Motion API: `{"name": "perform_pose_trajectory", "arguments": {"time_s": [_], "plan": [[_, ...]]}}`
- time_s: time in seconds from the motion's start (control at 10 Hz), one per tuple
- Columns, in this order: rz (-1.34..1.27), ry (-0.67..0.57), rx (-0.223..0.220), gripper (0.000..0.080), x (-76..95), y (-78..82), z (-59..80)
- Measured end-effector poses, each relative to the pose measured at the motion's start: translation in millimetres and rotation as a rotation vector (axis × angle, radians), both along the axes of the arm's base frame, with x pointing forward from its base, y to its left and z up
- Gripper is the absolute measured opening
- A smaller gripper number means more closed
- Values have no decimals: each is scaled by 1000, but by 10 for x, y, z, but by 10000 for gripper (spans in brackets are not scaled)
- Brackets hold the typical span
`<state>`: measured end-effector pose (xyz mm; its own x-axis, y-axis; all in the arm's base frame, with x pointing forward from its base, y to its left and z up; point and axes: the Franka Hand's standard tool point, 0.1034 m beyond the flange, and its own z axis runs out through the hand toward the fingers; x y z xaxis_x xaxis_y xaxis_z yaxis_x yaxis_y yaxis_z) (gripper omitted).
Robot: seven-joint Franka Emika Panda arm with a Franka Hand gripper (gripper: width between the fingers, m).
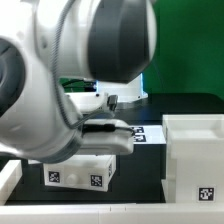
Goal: Assemble drawer
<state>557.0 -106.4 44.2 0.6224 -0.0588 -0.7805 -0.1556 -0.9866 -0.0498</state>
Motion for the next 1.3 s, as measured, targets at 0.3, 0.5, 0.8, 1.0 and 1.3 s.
{"name": "perform_pose_trajectory", "arguments": {"time_s": [0.3, 0.5, 0.8, 1.0, 1.3], "plan": [[-20, 11, -3, 649, -69, 21, 68], [-55, 21, -6, 649, -9, -38, 214], [-37, -12, 8, 649, -31, -64, 281], [11, -96, 29, 649, 144, -66, 219], [43, -161, 44, 649, 189, -50, 178]]}}
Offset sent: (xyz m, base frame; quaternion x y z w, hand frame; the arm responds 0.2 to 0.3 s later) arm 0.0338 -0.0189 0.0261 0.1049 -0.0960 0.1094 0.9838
